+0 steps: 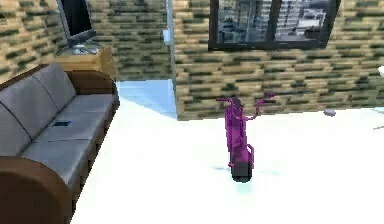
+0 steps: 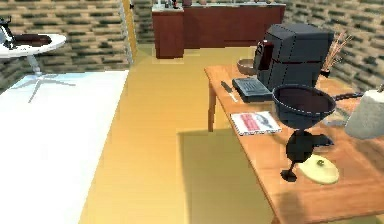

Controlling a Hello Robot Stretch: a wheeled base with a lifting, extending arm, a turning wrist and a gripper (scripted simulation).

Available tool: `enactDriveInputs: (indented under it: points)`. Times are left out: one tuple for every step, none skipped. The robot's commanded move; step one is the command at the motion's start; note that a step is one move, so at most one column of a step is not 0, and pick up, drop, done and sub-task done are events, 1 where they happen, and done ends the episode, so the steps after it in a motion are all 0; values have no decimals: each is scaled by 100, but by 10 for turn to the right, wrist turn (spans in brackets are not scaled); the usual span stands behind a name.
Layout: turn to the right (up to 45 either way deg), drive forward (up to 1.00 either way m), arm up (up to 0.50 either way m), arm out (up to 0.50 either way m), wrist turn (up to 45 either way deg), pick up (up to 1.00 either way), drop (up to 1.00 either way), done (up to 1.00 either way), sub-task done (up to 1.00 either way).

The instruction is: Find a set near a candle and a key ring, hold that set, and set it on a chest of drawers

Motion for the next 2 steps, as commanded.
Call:
enactDriveInputs:
  points:
    - [450,0,0,0,0,0,0,0,0]
    - [90,0,0,0,0,0,0,0,0]
